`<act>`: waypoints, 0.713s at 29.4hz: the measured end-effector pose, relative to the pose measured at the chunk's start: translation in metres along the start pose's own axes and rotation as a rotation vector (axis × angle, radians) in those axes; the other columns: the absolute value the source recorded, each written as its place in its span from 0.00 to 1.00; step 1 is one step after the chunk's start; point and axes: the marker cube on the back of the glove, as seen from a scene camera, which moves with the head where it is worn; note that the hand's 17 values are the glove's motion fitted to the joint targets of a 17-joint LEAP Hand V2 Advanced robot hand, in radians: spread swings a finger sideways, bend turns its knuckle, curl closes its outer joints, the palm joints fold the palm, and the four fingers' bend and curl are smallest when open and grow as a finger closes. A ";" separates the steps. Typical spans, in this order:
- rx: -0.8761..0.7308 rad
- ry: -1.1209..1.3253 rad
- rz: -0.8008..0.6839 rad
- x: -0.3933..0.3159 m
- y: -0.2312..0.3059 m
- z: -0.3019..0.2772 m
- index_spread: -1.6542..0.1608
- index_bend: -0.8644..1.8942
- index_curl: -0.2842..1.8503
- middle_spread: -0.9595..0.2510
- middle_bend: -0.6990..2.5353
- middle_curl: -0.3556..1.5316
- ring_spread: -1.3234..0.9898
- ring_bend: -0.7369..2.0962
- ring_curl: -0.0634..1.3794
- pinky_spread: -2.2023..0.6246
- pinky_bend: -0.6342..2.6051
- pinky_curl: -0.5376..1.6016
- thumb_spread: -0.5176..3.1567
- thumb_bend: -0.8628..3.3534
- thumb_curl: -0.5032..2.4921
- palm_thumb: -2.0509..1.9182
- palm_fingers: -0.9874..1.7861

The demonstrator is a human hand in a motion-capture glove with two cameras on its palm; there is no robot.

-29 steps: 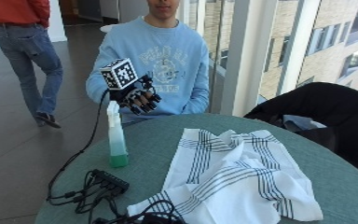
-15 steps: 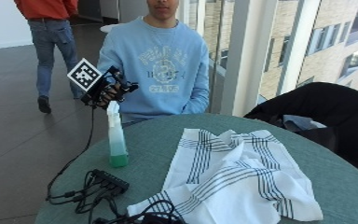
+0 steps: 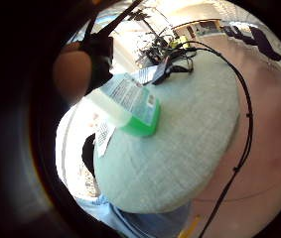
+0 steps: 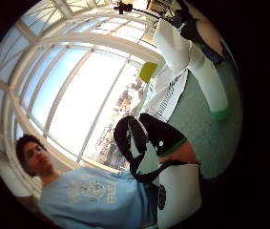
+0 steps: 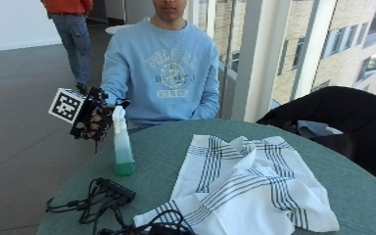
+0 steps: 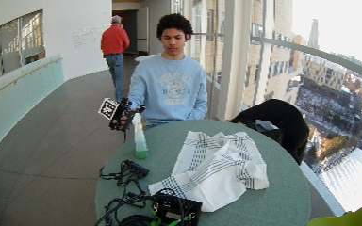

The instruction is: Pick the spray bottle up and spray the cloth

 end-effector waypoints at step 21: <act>-0.065 -0.151 0.120 0.044 -0.040 0.055 0.71 0.36 0.26 0.72 0.28 0.39 0.56 0.37 0.29 0.86 0.28 0.42 0.41 0.20 0.27 0.65 0.61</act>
